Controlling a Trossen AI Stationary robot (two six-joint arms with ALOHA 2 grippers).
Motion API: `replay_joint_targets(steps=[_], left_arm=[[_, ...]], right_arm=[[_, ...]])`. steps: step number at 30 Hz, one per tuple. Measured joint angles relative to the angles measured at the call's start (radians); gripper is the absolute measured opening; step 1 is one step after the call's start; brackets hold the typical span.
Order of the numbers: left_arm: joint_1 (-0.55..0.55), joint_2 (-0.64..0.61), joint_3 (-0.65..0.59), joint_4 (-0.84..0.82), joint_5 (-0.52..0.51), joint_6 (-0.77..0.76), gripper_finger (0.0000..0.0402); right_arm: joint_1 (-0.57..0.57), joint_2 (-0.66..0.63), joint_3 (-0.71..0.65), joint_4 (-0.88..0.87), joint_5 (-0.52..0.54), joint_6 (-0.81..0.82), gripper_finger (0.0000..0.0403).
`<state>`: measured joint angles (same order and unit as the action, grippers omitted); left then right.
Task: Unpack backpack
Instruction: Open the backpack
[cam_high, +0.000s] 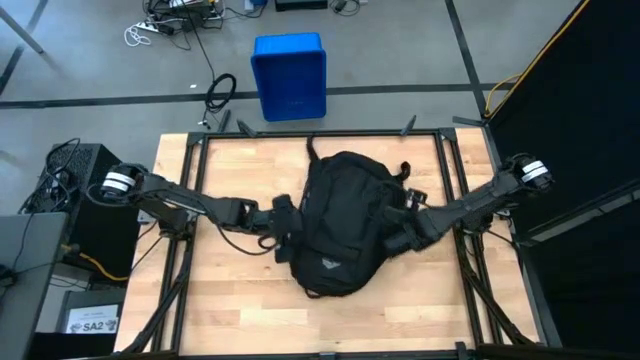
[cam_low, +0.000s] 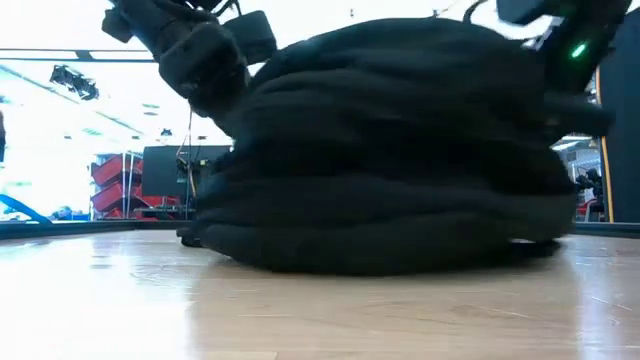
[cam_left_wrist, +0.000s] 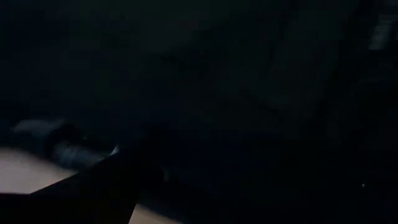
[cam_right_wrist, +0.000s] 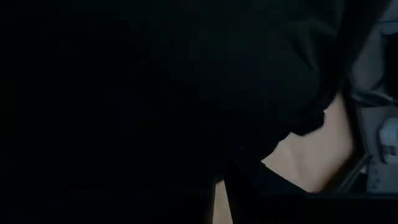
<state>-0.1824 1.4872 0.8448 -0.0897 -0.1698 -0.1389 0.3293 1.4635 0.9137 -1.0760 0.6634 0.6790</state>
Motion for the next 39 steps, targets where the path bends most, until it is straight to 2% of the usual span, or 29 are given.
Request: replay_joint_targets(steps=[3, 7, 9, 11, 15, 19, 23, 29, 32, 39], left_arm=[[-0.024, 0.043, 0.002, 0.132, 0.059, 0.038, 0.0374], [-0.041, 0.061, 0.026, 0.153, 0.046, 0.112, 0.0374], [-0.045, 0.058, 0.042, 0.151, -0.008, 0.141, 0.0374], [-0.045, 0.044, 0.063, 0.101, -0.037, 0.162, 0.0374], [-0.047, -0.002, 0.126, -0.098, -0.116, 0.147, 0.0374], [-0.067, -0.061, 0.177, -0.317, -0.215, 0.061, 0.0374], [-0.109, -0.129, 0.185, -0.421, -0.276, -0.024, 0.0374], [-0.234, -0.151, 0.180, -0.482, -0.344, -0.171, 0.0374], [-0.307, -0.125, 0.150, -0.418, -0.385, -0.229, 0.0374], [-0.439, -0.071, 0.044, -0.190, -0.389, -0.336, 0.0374]], right_arm=[[-0.102, 0.000, -0.016, 0.107, 0.024, -0.137, 0.0001], [-0.216, 0.001, -0.020, 0.408, 0.028, -0.425, 0.0003], [-0.257, 0.001, -0.020, 0.583, -0.029, -0.595, 0.0004], [-0.287, 0.001, -0.012, 0.680, -0.095, -0.710, 0.0004], [-0.321, -0.012, 0.048, 0.634, -0.110, -0.739, 0.0001], [-0.321, -0.060, 0.067, 0.543, -0.110, -0.711, 0.0004], [-0.276, -0.128, 0.068, 0.530, -0.111, -0.638, 0.0002], [-0.099, -0.158, 0.068, 0.637, -0.161, -0.594, 0.0004], [0.005, -0.140, 0.060, 0.773, -0.178, -0.605, 0.0006], [0.188, -0.044, 0.046, 1.080, -0.251, -0.667, 0.0003]])
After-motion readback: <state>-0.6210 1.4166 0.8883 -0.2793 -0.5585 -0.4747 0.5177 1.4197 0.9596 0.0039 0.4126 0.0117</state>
